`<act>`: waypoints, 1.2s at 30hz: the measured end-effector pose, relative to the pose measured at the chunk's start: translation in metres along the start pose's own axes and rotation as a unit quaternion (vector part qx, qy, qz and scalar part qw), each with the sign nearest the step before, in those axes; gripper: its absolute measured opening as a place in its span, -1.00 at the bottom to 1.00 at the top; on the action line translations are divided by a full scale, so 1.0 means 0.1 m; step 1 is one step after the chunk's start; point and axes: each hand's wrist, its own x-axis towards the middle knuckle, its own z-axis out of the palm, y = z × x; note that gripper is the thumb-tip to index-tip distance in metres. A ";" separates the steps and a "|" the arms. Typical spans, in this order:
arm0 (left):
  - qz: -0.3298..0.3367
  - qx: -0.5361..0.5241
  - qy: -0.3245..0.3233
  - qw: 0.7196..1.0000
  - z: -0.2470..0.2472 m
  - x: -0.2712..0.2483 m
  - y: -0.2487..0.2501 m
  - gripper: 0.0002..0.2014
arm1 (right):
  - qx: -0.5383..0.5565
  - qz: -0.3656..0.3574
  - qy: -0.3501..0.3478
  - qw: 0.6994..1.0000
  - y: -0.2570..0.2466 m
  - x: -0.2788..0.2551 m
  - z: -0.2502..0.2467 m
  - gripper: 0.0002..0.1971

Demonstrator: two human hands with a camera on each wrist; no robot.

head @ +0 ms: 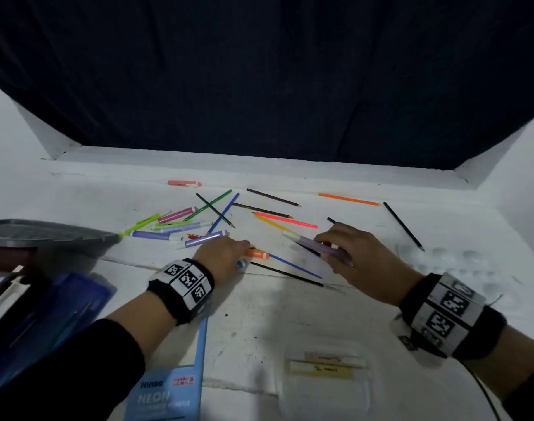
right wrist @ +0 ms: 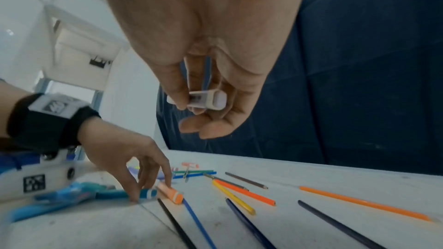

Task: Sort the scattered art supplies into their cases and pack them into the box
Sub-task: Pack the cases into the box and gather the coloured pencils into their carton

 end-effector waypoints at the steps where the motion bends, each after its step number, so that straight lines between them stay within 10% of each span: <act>1: 0.002 0.010 0.004 1.000 -0.01 0.02 0.02 -0.76 | 0.011 0.007 0.014 1.000 -0.01 -0.11 -0.03 -0.83; 8: 0.007 -0.062 0.099 0.993 -0.39 -0.17 0.26 -0.73 | 0.072 0.069 0.045 0.994 -0.19 -0.88 -0.15 -0.76; 14: 0.021 -0.307 0.298 0.904 -0.92 -0.83 0.56 -0.88 | 0.094 0.069 0.059 0.991 -0.26 -1.39 -0.25 -0.84; 19: 0.067 -0.483 0.211 0.847 -0.76 -1.38 0.81 -0.86 | 0.113 0.108 0.093 0.983 -0.31 -1.68 -0.15 -0.88; 25: 0.110 -0.388 0.078 0.912 -0.16 -1.57 0.99 -0.87 | 0.098 0.081 0.038 0.991 -0.25 -1.73 0.16 -0.83; 36: 0.155 -0.074 0.024 0.985 0.05 -1.39 1.38 -0.77 | -0.044 0.013 -0.053 0.998 -0.24 -1.57 0.30 -0.90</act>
